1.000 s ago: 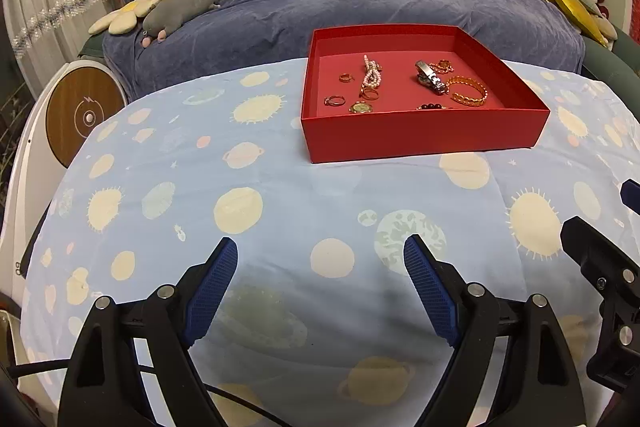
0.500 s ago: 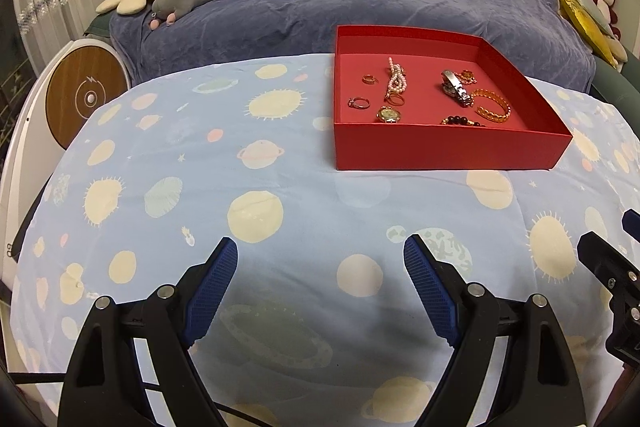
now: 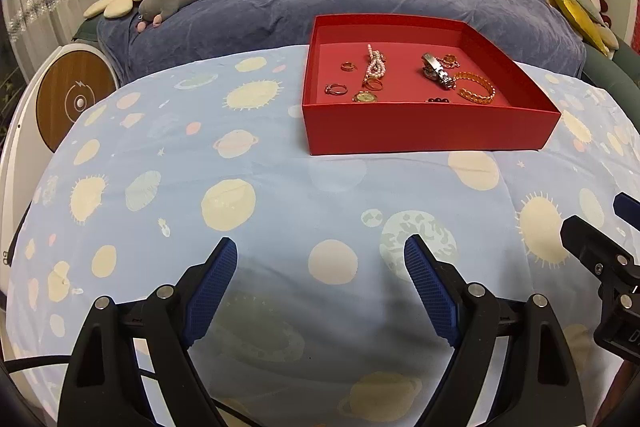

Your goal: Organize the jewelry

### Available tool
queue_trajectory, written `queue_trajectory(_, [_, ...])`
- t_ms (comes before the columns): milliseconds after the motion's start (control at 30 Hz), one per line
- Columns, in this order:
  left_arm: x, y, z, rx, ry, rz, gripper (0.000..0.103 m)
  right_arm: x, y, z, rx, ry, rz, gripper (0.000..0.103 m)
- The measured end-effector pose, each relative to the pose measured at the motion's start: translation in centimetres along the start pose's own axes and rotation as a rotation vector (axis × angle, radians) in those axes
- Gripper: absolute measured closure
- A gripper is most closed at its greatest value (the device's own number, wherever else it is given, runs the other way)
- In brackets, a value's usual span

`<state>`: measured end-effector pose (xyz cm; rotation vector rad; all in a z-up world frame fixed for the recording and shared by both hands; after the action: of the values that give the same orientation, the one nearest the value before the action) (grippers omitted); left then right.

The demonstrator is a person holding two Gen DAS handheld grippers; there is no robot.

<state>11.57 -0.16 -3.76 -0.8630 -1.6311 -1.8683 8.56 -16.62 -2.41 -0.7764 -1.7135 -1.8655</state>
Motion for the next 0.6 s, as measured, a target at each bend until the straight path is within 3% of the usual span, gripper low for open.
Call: queue_trajectory(600, [-0.3,-0.3,-0.5,0.015,-0.012,0.011,0.017,-0.5,-1.1,1.6,0.039,0.000,0.014,0.008])
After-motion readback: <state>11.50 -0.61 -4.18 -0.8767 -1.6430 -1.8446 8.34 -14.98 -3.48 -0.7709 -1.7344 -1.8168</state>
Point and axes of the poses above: each gripper's, at about its wrist camera, not at the fingertips, and x roughly against the way its jaws point, z to its left, y to its top, the point moved 4 cm from there along -x, roughly the way its jaws point, and after that the axes turned 3 degrees about -z, right-handed, at the moved point
